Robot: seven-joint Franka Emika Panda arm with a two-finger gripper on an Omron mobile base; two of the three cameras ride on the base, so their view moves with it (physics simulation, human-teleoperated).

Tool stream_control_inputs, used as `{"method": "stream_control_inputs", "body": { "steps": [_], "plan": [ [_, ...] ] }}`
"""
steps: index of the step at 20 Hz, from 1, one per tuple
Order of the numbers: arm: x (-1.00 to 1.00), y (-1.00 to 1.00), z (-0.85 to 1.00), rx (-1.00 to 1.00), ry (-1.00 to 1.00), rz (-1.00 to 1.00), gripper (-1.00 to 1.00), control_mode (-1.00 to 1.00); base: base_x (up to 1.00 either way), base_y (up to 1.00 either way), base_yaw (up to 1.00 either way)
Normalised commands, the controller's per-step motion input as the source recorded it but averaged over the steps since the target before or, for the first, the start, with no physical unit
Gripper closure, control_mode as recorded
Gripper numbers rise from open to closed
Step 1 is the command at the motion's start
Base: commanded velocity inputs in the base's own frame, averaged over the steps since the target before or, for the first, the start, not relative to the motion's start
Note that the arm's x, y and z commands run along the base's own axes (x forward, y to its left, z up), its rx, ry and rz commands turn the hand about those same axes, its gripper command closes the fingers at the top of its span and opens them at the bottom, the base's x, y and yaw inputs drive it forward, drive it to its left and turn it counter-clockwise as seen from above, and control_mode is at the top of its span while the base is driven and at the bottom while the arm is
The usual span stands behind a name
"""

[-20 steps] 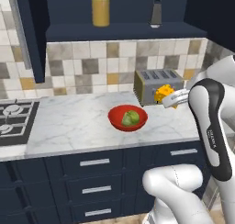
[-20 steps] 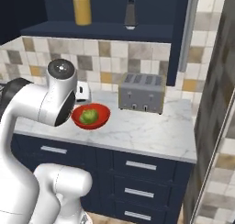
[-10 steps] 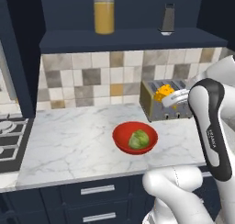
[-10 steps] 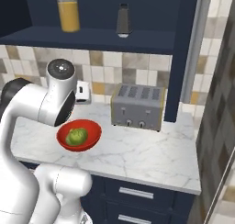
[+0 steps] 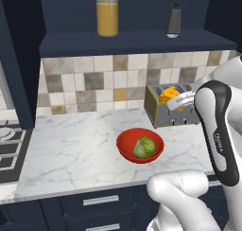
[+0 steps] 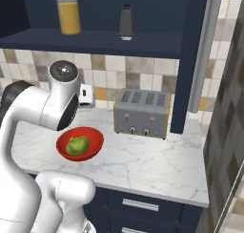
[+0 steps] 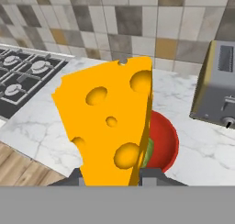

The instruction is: Pick the cheese from the fridge and the cheese grater from the cabinet and place them next to the salad bowl.

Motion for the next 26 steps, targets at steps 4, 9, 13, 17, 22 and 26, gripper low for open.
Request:
{"method": "stream_control_inputs", "body": {
  "steps": [4, 9, 13, 17, 22, 26],
  "plan": [
    [0.00, 0.00, 0.00, 0.00, 0.00, 0.00, 1.00, 1.00, 0.00, 0.00, 0.00],
    [0.00, 0.00, -0.01, -0.01, 0.00, -0.02, 1.00, -1.00, 0.00, 0.00, -0.01],
    [0.00, -0.22, -0.01, -0.01, 0.02, -0.27, 1.00, -1.00, 0.00, 0.00, 0.00],
    [-0.01, -0.32, -0.03, -0.04, 0.03, -0.33, 1.00, -1.00, 0.00, 0.00, 0.00],
    [-0.04, -0.39, -0.15, 0.00, 0.11, -0.09, 1.00, -1.00, 0.00, 0.00, 0.00],
    [-0.08, -0.35, -0.26, 0.00, 0.20, 0.00, 1.00, -1.00, 0.00, 0.00, 0.00]
  ]
}}
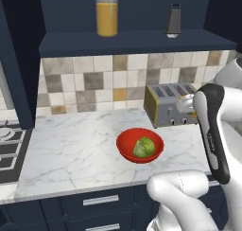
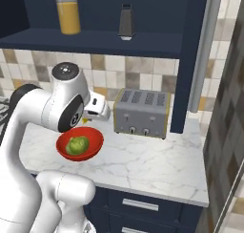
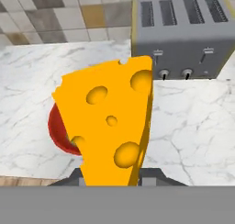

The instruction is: Pick the cheese from the fridge and the cheese grater from the cabinet and place them next to the salad bowl.

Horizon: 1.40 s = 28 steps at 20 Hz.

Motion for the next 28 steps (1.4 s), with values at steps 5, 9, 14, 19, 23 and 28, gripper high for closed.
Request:
{"method": "stream_control_inputs", "body": {
  "steps": [5, 9, 14, 19, 23, 28],
  "plan": [
    [-0.01, -0.31, -0.43, 0.00, 0.16, 0.00, 1.00, -1.00, 0.00, 0.00, 0.00],
    [0.02, -0.12, -0.59, 0.00, 0.12, 0.00, 1.00, -1.00, 0.00, 0.00, 0.00],
    [0.27, -0.04, -0.50, 0.00, 0.11, 0.05, 1.00, -1.00, 0.00, 0.00, 0.00],
    [0.25, -0.15, -0.28, 0.00, 0.01, 0.10, 1.00, -1.00, 0.00, 0.00, 0.00],
    [0.06, -0.31, -0.35, 0.00, 0.07, 0.12, 1.00, -1.00, 0.00, 0.00, 0.00],
    [0.17, -0.26, -0.38, 0.00, 0.08, 0.07, 1.00, -1.00, 0.00, 0.00, 0.00]
  ]
}}
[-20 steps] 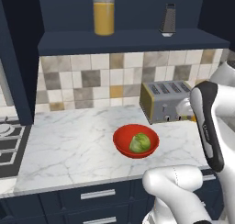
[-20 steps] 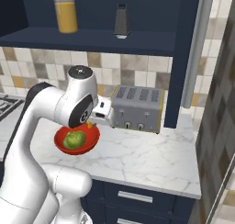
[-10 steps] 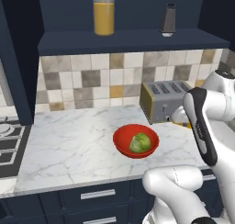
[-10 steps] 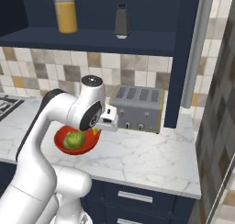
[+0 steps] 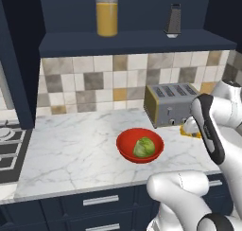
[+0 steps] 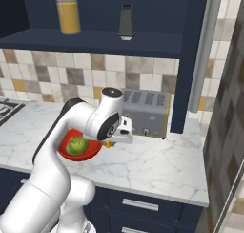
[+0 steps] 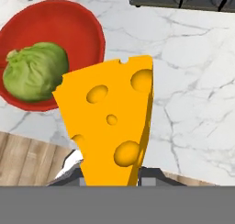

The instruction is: Pick the cheese from the fridge and the cheese grater from the cabinet and place them next to the salad bowl.

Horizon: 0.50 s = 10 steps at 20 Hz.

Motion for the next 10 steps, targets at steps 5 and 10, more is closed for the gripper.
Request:
{"method": "stream_control_inputs", "body": {
  "steps": [5, 10],
  "plan": [
    [0.41, -0.02, -0.36, 0.01, 0.02, 0.05, 1.00, -1.00, 0.00, 0.00, 0.00],
    [0.38, 0.00, -0.29, 0.03, 0.00, 0.05, 1.00, -1.00, 0.00, 0.00, 0.00]
  ]
}}
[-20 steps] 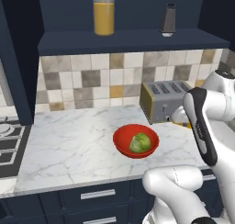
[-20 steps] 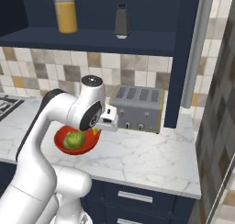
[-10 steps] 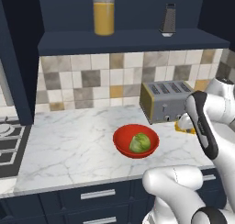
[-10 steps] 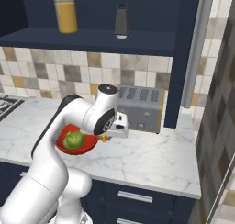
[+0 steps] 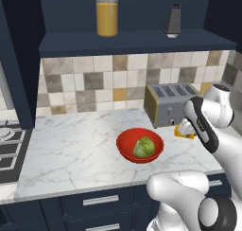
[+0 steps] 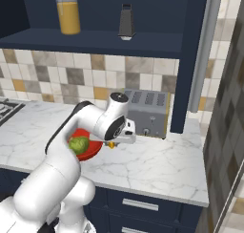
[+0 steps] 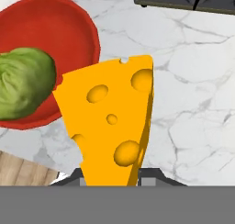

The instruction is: Pick the cheese from the fridge and the cheese grater from the cabinet and place them next to the salad bowl.

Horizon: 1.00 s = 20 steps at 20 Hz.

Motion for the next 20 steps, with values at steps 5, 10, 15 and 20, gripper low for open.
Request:
{"method": "stream_control_inputs", "body": {
  "steps": [5, 10, 15, 20],
  "plan": [
    [0.34, -0.04, -0.27, 0.03, 0.01, 0.05, 1.00, -1.00, 0.00, 0.00, 0.00],
    [0.26, 0.03, -0.27, 0.00, 0.02, 0.00, 1.00, -1.00, 0.00, 0.00, 0.00],
    [0.15, 0.02, -0.26, 0.00, 0.14, 0.00, 1.00, -1.00, 0.00, 0.00, 0.00],
    [0.15, 0.01, -0.29, 0.00, 0.22, 0.00, 1.00, -1.00, 0.00, 0.00, 0.00]
  ]
}}
